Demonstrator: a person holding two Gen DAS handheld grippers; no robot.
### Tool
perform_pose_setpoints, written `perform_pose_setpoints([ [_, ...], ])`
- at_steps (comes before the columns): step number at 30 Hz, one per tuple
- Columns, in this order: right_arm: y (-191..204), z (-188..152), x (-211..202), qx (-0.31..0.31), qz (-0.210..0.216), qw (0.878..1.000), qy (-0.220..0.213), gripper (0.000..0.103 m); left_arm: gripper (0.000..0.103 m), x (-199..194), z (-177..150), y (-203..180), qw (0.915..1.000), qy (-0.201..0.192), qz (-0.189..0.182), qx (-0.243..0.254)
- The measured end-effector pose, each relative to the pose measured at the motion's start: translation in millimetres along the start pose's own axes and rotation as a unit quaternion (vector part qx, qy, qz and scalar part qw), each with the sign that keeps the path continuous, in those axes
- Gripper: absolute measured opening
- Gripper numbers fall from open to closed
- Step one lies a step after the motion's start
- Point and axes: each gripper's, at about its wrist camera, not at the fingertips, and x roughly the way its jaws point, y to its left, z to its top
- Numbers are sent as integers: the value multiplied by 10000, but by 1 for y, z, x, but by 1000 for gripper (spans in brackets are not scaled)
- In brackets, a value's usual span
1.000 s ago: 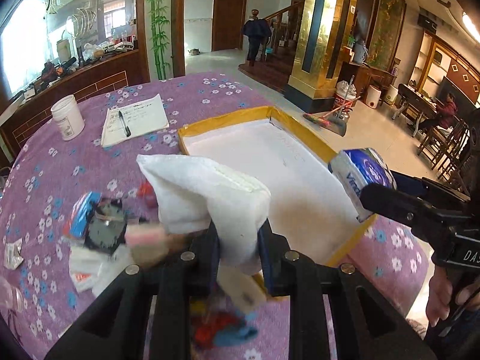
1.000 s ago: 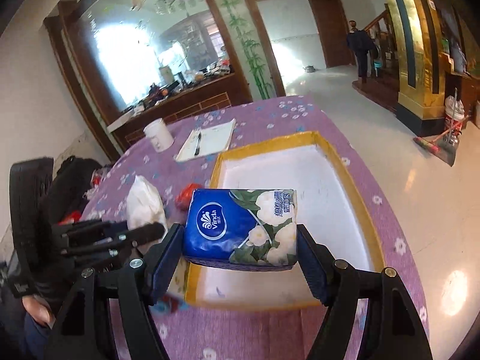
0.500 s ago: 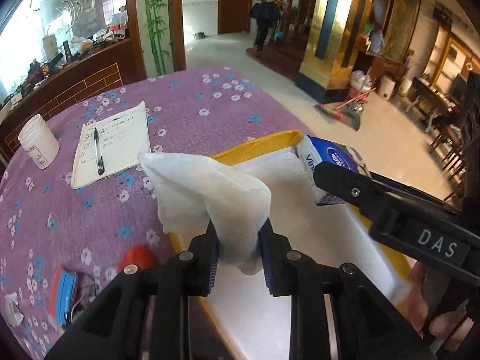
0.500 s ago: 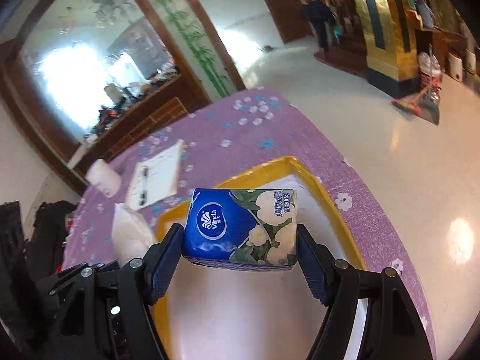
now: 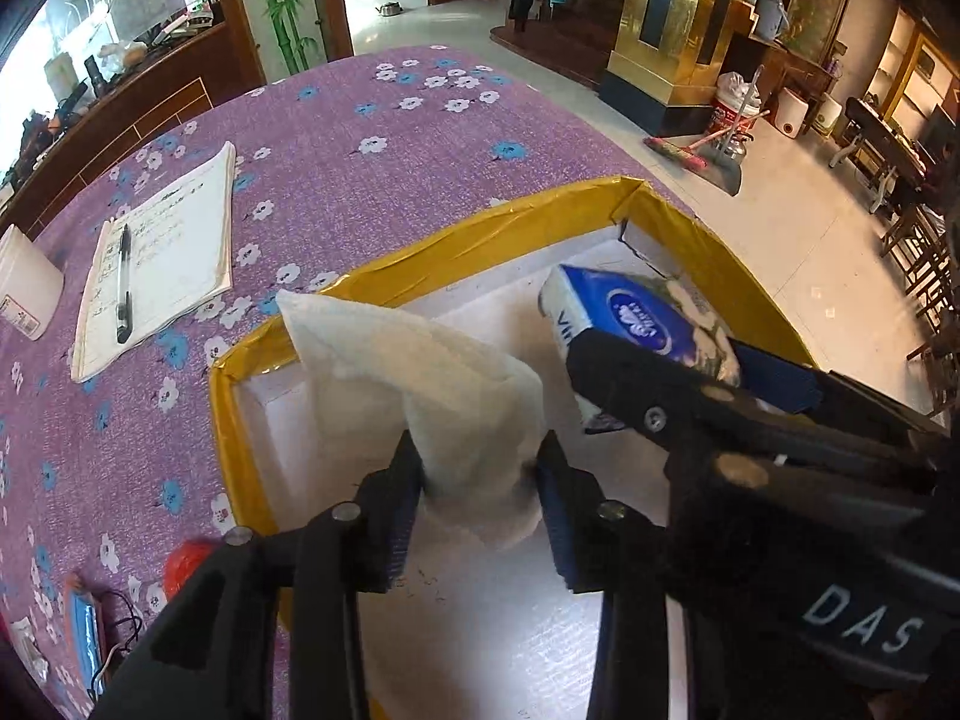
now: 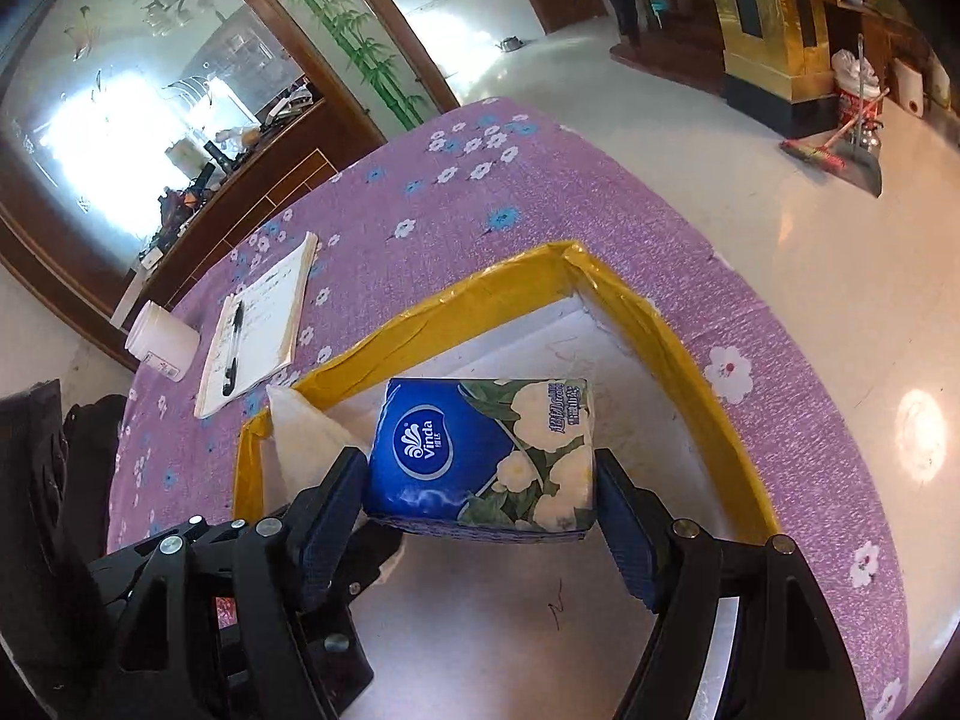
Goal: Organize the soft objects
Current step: 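Carry both held items into the yellow tray and open both tools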
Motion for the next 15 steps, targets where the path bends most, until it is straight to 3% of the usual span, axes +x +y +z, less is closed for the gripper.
perform_pose_setpoints([
  [1, -2, 0, 2, 20, 27, 10000, 42, 79, 53, -1, 0, -1, 10000, -16, 34, 10],
  [6, -5, 0, -6, 29, 107, 9999, -50, 82, 61, -6, -1, 3, 9999, -96, 108, -77],
  [15, -9, 1, -30, 113, 292, 9988, -366, 88, 63, -46, -14, 5, 9986, -335, -15, -402],
])
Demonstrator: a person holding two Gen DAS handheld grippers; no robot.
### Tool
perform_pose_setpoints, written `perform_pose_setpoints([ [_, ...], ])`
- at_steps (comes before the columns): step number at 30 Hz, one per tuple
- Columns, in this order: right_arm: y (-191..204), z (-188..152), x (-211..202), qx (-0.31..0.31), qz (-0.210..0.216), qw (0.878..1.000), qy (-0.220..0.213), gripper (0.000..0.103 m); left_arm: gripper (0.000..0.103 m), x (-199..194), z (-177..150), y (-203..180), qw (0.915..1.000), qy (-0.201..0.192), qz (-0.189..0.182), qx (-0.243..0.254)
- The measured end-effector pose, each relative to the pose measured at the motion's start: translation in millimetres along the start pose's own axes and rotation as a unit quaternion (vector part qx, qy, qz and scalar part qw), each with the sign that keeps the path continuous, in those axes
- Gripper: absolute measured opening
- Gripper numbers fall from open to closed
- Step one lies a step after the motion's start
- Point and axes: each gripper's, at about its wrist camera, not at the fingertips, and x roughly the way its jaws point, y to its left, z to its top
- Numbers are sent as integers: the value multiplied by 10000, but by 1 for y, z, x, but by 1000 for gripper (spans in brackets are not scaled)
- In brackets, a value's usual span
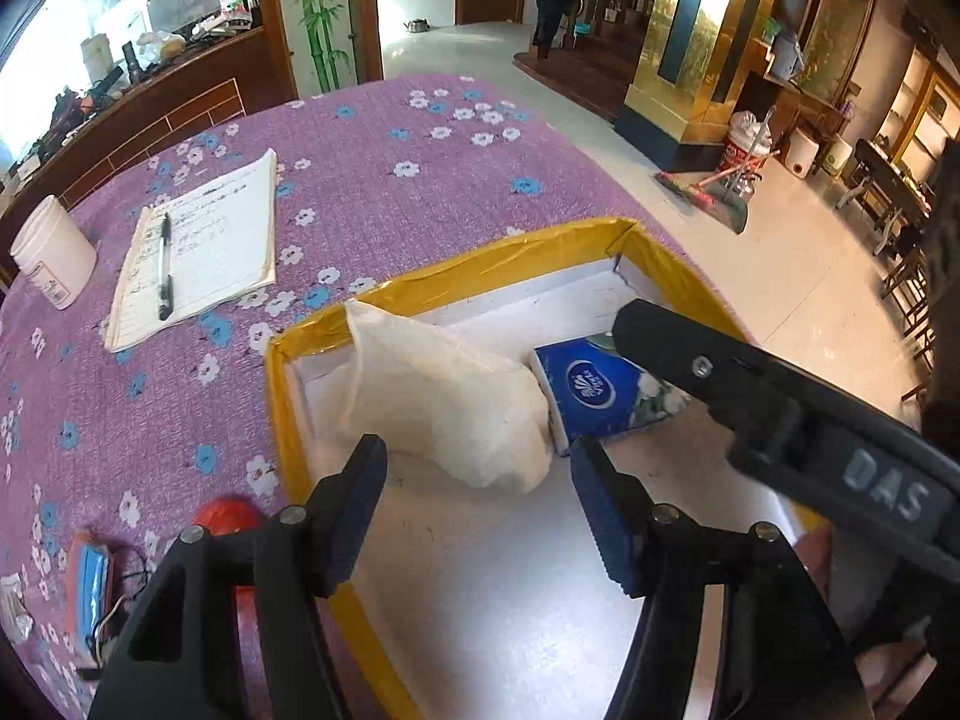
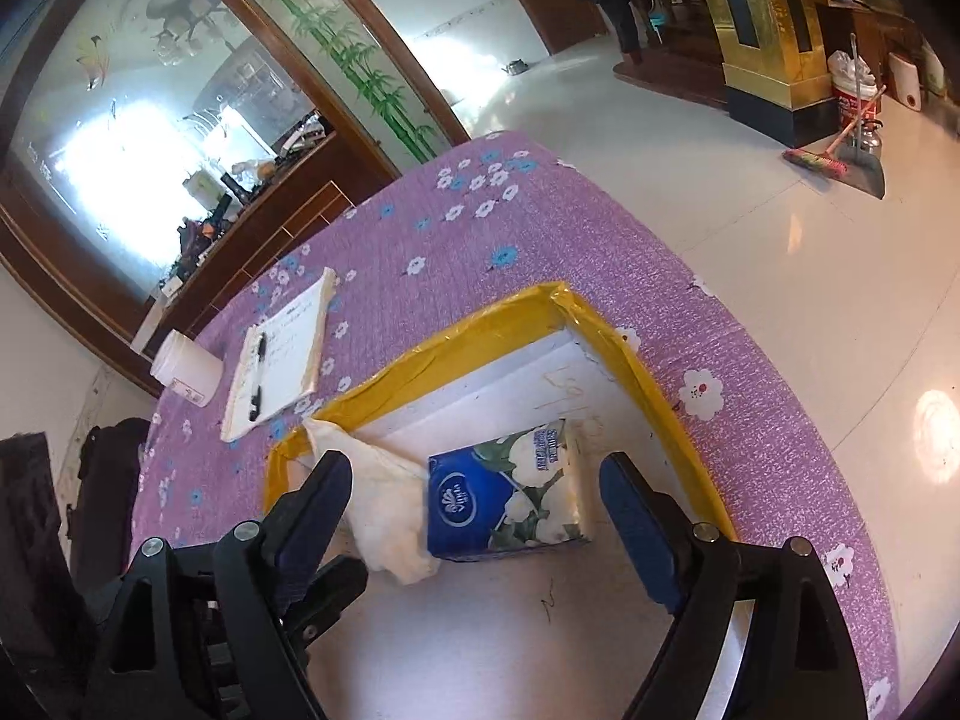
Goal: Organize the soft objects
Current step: 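Carry both held items into the yellow tray and open both tools, then grasp the white 'Face' tissue pack with the left tool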
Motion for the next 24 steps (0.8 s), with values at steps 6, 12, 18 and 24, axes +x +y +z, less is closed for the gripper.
perform_pose_setpoints([
  [6, 11, -3, -25, -106, 398, 9989, -235, 88, 65, -60, -27, -1, 9992, -378, -40, -88],
  [12, 30, -12, -34, -312, 701, 9968, -223, 88, 71, -113, -84, 17, 9968, -702, -112, -372],
  [18, 59, -31, -36, -853, 929, 9920, -107, 88, 71, -158, -155, 53, 9934, -950, 75, -634],
  [24, 81, -45, -40, -1264, 1203, 9846, -132, 88, 72, -196, -228, 109, 9848, -1197, 651, -1081],
])
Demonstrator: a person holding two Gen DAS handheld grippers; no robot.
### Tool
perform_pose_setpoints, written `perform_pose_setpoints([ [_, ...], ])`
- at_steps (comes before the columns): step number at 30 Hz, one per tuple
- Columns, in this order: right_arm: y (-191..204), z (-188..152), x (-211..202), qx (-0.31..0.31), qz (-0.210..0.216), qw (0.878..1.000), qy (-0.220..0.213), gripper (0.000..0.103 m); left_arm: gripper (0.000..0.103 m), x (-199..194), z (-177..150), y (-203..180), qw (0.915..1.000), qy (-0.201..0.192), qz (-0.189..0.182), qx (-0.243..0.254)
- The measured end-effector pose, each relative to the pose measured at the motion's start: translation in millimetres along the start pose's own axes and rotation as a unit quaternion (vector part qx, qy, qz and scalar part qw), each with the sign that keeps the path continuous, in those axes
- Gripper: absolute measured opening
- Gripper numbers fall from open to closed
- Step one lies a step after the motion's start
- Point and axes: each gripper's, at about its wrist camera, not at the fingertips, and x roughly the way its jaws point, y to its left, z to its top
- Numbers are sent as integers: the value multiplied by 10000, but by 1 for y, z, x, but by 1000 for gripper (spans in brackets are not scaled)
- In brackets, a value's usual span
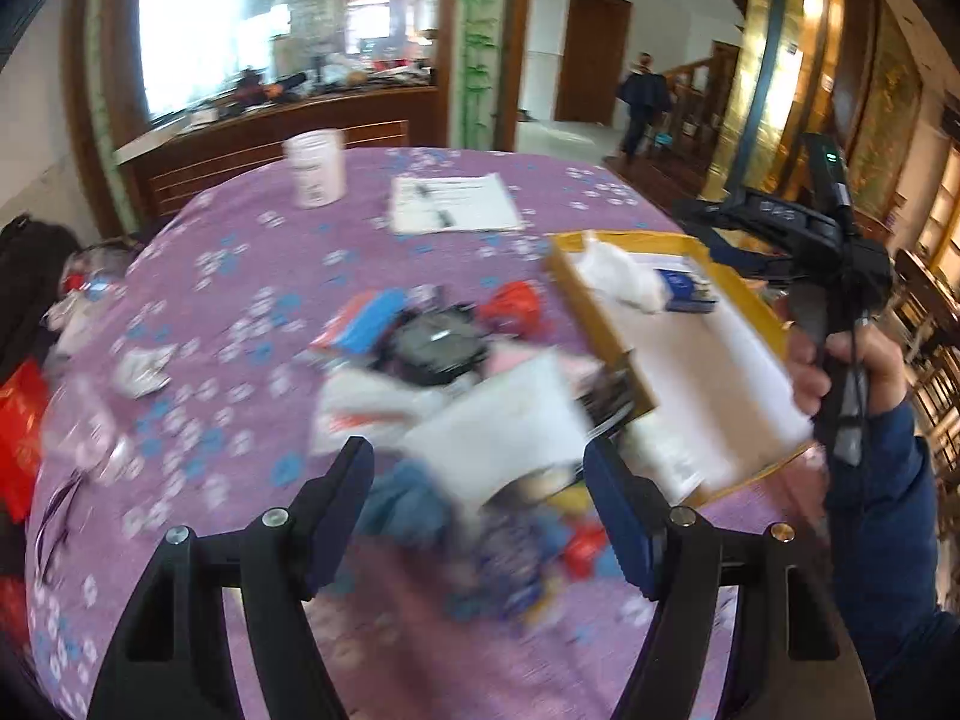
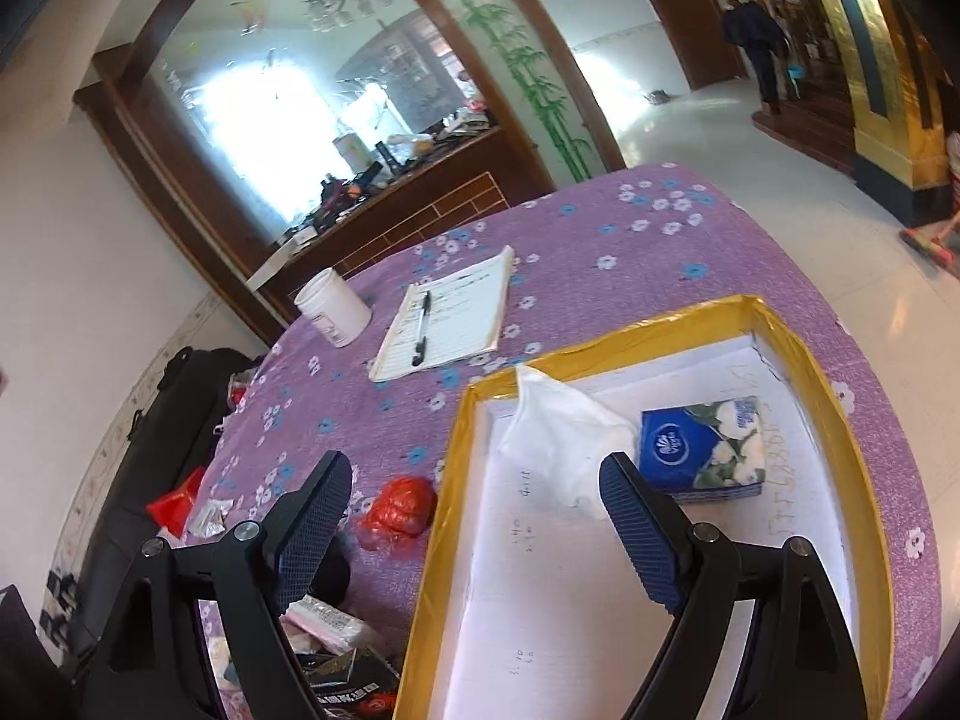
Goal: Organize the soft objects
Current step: 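Grasp the white 'Face' tissue pack with the left tool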
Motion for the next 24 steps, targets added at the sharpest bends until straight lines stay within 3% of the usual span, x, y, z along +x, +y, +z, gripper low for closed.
perform_pose_setpoints([
  [4, 19, -8, -4, -430, 57, 9990, -101, 88, 73, -9, -26, 48, 9987, 44, 78, -508],
  [8, 32, -23, -25, -379, 139, 9992, -63, 88, 73, 4, -45, 87, 9949, 310, 116, -950],
  [15, 58, -106, -84, -592, 240, 9980, -36, 88, 73, 61, -67, 114, 9852, 917, 297, -1420],
  [18, 66, -136, -95, -763, 100, 9970, -19, 88, 73, 72, -68, 113, 9856, 858, 513, -1364],
  [20, 80, -148, -100, -1047, -29, 9945, -63, 88, 66, 77, -66, 109, 9867, 826, 663, -1232],
  [21, 89, -152, -101, -1239, -115, 9922, -121, 88, 51, 77, -64, 107, 9874, 770, 731, -1175],
  [22, 102, -157, -100, -1540, -236, 9876, -180, 88, 44, 78, -63, 106, 9879, 712, 836, -1093],
  [24, 120, -164, -93, -1938, -534, 9794, -219, 86, 44, 78, -63, 107, 9887, 584, 830, -1099],
])
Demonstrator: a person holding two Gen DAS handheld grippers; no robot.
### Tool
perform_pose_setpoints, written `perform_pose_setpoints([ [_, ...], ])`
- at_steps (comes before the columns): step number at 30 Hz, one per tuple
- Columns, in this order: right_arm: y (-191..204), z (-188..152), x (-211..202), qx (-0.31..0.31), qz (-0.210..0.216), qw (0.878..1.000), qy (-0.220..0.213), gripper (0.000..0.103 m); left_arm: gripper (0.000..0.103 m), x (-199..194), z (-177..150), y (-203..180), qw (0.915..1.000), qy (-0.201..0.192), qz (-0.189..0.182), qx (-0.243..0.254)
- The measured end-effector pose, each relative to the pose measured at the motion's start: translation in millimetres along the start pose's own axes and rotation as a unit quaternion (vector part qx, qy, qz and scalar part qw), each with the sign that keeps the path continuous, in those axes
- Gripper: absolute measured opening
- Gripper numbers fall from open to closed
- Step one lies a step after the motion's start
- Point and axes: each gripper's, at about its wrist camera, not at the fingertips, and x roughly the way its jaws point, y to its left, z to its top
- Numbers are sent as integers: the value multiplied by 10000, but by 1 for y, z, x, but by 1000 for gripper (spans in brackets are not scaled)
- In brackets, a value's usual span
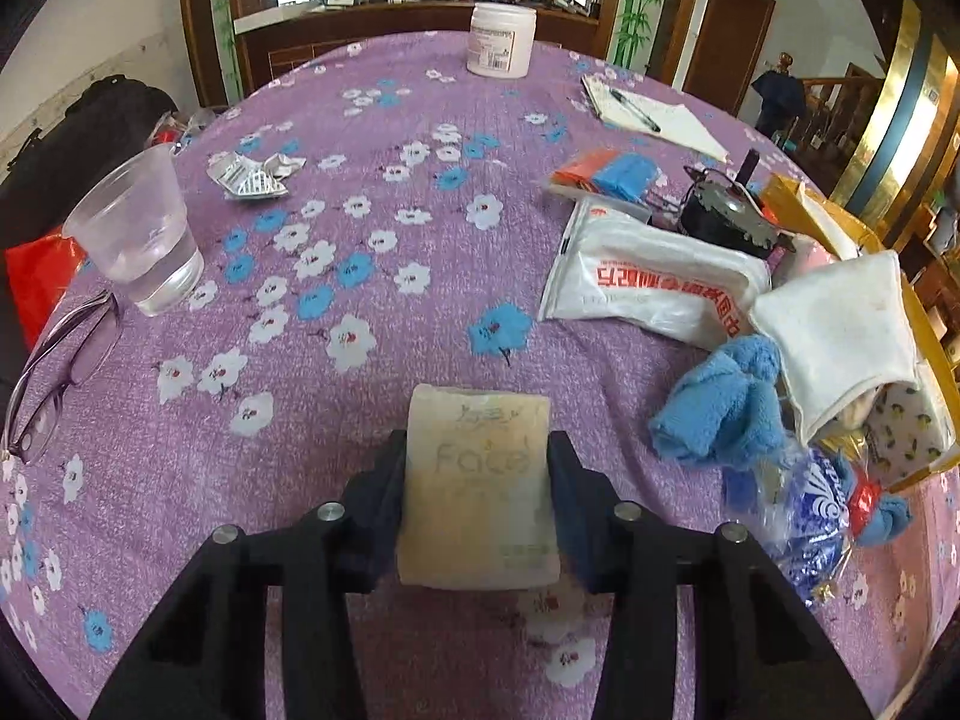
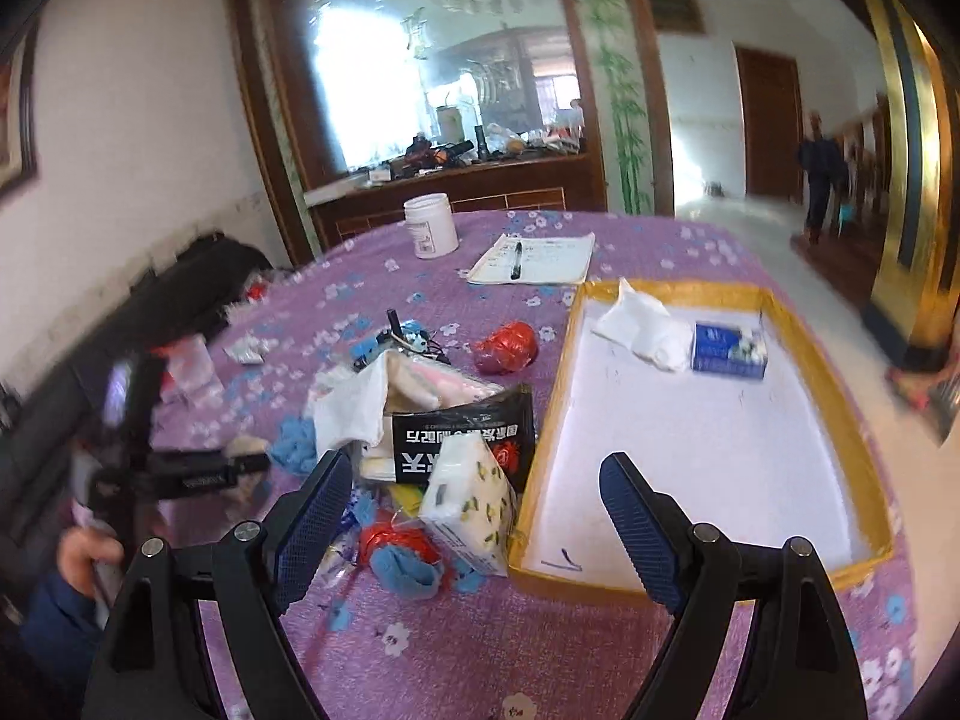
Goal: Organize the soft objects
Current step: 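Grasp the white 'Face' tissue pack with the left tool, then grasp the lemon-print tissue pack with the right tool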
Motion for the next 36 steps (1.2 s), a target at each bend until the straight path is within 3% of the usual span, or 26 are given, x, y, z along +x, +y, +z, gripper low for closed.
perform_pose_setpoints([
  [1, 11, -2, 7, -225, -233, 9995, 63, 82, 44, -1, 0, 2, 10000, -18, -71, -37],
  [4, 31, -7, 36, -683, -571, 9955, 336, 55, 43, -1, 4, 8, 9993, -43, -338, -129],
  [5, 36, -11, 47, -774, -703, 9935, 457, 35, 43, 0, 4, 10, 9991, -41, -390, -141],
  [6, 36, -14, 56, -791, -805, 9917, 613, 24, 43, 0, 5, 10, 9991, -43, -404, -149],
  [8, 32, -19, 62, -726, -1024, 9902, 619, 24, 43, 0, 5, 8, 9990, -44, -434, -114],
  [11, 24, -18, 41, -433, -406, 9972, 454, 24, 43, -1, 4, 9, 9984, -40, -551, -123],
  [15, 5, -21, -3, 63, 920, 9947, 447, 24, 43, -1, 5, 9, 9979, -20, -638, -120],
  [18, -18, -39, -17, 637, 2134, 9705, 925, 26, 43, 0, 5, 7, 9980, -9, -635, -58],
  [20, -30, -56, -15, 804, 2635, 9520, 1333, 26, 43, 0, 5, 5, 9979, 0, -653, -29],
  [22, -39, -70, -4, 1030, 2801, 9391, 1707, 26, 44, 0, 5, 4, 9978, 5, -658, -8],
  [25, -55, -78, 11, 1235, 1885, 9578, 1781, 37, 44, 0, 5, 4, 9978, 10, -657, -5],
  [27, -58, -73, 9, 977, 490, 9821, 1536, 40, 44, 0, 5, 4, 9978, 12, -668, -18],
  [28, -57, -70, 7, 843, -180, 9862, 1414, 43, 44, 0, 5, 4, 9977, 13, -674, -22],
  [29, -56, -68, 6, 802, -532, 9857, 1380, 50, 44, 0, 5, 3, 9977, 15, -674, -20],
  [30, -55, -66, 3, 847, -575, 9851, 1380, 57, 44, 0, 5, 4, 9978, 13, -669, -17],
  [32, -51, -66, -5, 1159, -180, 9825, 1447, 60, 44, 0, 5, 4, 9977, 14, -675, -16],
  [34, -44, -69, -18, 1489, -52, 9780, 1460, 68, 44, 1, 5, 4, 9976, 15, -687, -18],
  [36, -37, -77, -26, 1692, 26, 9747, 1462, 83, 44, 1, 5, 4, 9975, 15, -707, -21],
])
